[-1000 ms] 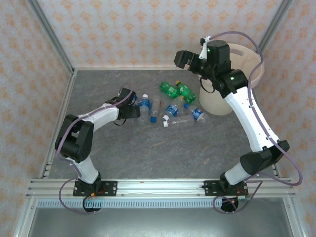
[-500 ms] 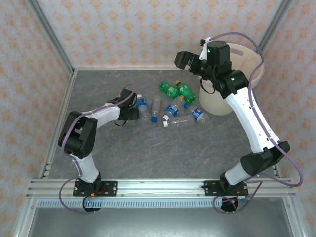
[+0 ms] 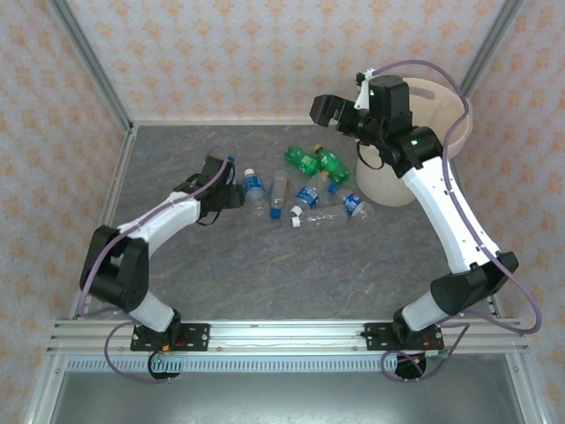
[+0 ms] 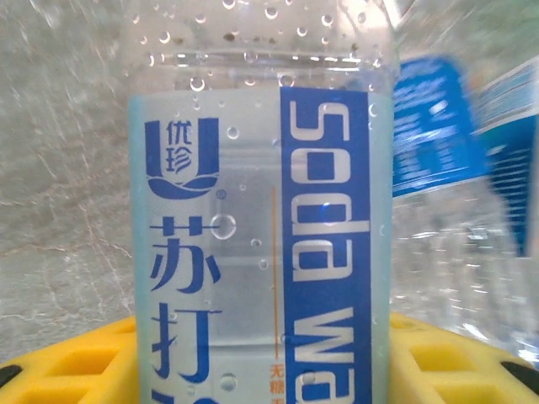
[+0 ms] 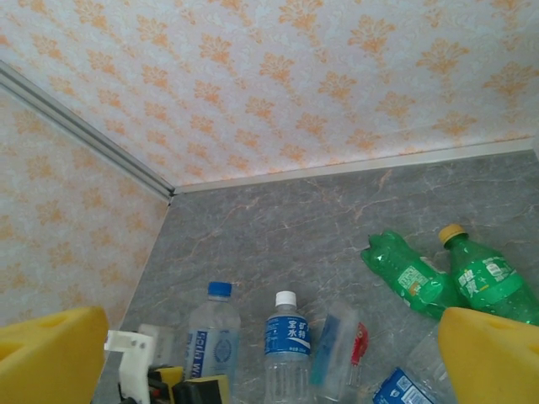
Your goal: Put the plastic bottles in the bin
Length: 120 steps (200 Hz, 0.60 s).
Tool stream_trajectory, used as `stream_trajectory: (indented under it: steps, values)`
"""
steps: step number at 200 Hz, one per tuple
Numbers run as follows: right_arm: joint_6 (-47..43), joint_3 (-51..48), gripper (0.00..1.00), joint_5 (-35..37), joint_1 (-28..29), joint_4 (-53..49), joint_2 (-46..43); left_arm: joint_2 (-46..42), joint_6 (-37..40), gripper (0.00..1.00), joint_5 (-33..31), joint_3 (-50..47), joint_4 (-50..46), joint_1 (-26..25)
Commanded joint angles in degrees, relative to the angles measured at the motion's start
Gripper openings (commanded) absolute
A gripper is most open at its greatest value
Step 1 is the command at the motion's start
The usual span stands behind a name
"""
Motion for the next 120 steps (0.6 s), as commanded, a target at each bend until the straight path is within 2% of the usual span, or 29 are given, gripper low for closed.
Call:
stream_trajectory:
  steps: [1, 47, 77, 102, 120]
  values:
    - [1.3, -1.0, 1.00, -2.7, 0.5, 3.3, -1.9, -5.8, 0.6, 0.49, 2.3, -2.0, 2.0, 0.3]
    - [3.0, -0.8, 1.00, -6.4, 0.7, 6.0, -1.2, -14.9, 4.1, 0.49, 4.4, -2.0, 4.4, -3.6]
    - [1.2, 0.1, 1.00, -4.2, 2.8, 6.4, -0.8, -18.4, 5.9, 0.49, 3.1, -0.9, 5.5, -7.8]
    - [1.7, -0.2, 1.00, -8.2, 3.4, 8.1, -0.5, -20.1, 6.7, 0.48, 3.3, 0.2, 6.7, -10.5]
    - [2.3, -0.6, 0.90, -12.8, 3.6, 9.4, -0.1, -20.9, 7.1, 0.48, 3.9, 1.1, 7.3, -11.7]
